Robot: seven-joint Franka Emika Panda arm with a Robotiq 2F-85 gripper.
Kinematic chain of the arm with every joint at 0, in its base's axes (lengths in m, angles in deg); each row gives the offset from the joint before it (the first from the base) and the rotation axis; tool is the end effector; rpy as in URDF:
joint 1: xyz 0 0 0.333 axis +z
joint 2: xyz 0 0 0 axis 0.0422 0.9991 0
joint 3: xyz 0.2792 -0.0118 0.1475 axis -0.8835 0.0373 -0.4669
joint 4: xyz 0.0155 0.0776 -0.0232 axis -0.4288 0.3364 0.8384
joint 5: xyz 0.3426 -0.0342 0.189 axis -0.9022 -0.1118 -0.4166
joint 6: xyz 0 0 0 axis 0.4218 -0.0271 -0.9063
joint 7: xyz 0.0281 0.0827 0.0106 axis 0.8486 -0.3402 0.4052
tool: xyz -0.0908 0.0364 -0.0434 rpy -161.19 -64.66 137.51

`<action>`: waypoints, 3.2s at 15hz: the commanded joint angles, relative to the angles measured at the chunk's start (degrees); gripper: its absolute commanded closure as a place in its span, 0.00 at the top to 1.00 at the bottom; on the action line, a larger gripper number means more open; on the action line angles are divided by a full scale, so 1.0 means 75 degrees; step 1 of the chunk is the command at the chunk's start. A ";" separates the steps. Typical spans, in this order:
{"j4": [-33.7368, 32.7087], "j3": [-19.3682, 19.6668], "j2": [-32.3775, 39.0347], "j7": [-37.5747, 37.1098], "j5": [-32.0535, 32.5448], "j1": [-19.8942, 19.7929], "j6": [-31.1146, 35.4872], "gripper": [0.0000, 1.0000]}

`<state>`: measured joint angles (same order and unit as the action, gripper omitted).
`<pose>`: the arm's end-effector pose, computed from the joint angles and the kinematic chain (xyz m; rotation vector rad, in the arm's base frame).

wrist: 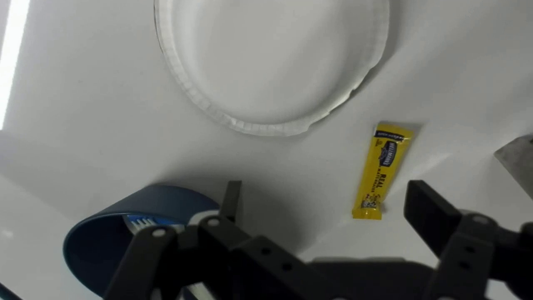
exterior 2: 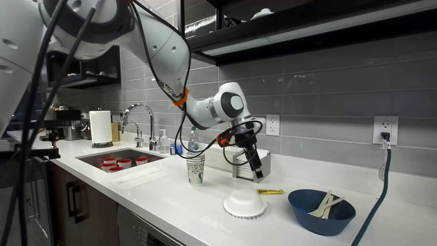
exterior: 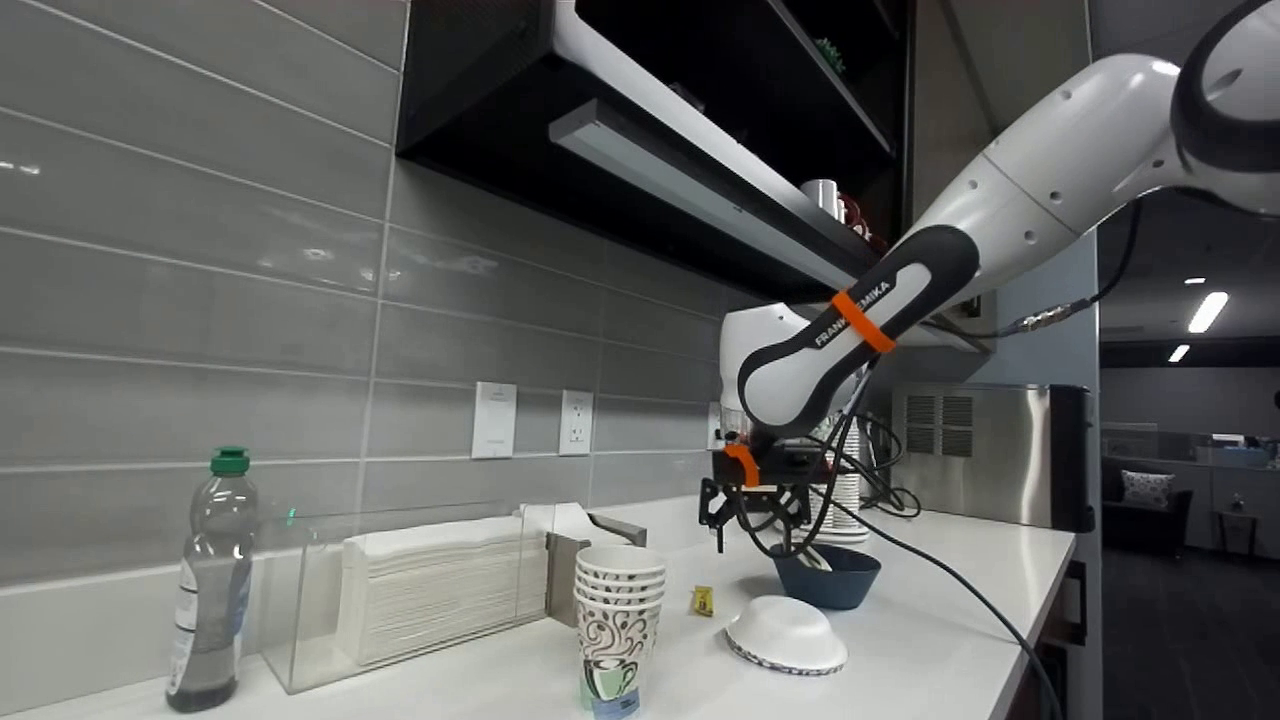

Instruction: Move the coffee cups to the left and put the packet into the blue bowl

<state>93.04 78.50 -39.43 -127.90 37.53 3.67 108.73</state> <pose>0.6632 -0.0643 0.3535 2.6690 -1.1501 0.4175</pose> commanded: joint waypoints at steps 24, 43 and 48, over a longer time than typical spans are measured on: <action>-0.3203 0.0082 0.2826 0.1401 -0.2329 -0.0120 -0.0879 0.38; -0.1489 0.0064 0.0626 0.1572 -0.2198 0.0156 -0.1123 0.00; -0.0457 0.0079 -0.0515 0.3183 -0.2076 -0.0325 -0.1288 0.00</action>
<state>83.23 79.32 -37.26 -112.20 22.52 3.87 99.26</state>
